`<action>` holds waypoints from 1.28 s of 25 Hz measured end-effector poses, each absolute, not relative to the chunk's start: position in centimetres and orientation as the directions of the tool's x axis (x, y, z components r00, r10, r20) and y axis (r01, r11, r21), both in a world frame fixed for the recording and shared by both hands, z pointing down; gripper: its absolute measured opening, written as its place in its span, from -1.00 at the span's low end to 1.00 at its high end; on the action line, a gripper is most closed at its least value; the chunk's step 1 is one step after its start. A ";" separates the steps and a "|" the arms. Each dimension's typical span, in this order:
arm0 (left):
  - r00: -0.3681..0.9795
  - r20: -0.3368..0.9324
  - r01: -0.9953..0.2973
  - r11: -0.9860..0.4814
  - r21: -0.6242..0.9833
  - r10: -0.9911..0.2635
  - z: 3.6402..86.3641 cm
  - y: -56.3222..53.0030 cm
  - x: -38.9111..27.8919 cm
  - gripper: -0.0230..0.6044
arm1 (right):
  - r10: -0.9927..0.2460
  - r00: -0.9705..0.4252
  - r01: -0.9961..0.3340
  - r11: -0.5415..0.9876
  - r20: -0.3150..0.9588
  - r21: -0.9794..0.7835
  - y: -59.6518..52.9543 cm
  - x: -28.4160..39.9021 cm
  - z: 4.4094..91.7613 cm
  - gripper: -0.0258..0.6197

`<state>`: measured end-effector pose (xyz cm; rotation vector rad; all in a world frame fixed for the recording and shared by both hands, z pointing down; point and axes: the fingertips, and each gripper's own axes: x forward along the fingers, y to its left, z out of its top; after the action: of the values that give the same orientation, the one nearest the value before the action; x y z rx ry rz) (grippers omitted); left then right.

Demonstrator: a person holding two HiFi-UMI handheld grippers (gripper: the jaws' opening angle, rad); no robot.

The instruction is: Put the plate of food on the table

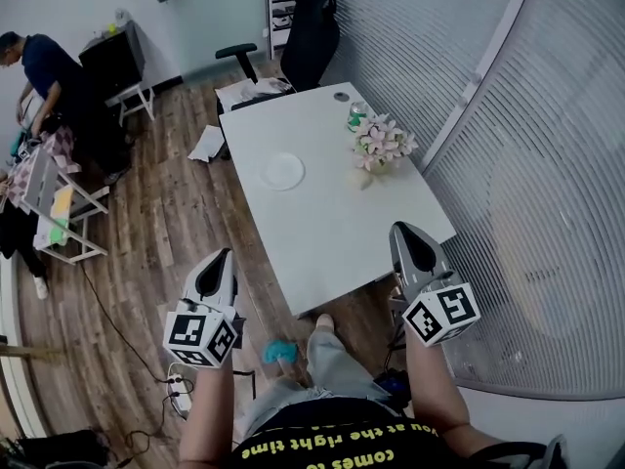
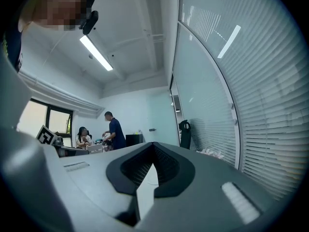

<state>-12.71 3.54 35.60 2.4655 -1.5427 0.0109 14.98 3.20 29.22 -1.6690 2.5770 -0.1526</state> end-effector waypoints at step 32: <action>0.301 0.158 -0.948 -0.276 0.161 -0.941 35.8 -12.5 -7.5 -0.93 | -0.862 -0.506 -0.852 0.492 0.039 -0.176 -15.9 22.3 31.7 -0.91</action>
<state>-7.51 -12.48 35.84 2.3438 -1.7349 0.0457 22.33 -15.89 31.71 -1.5330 2.6664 -0.2671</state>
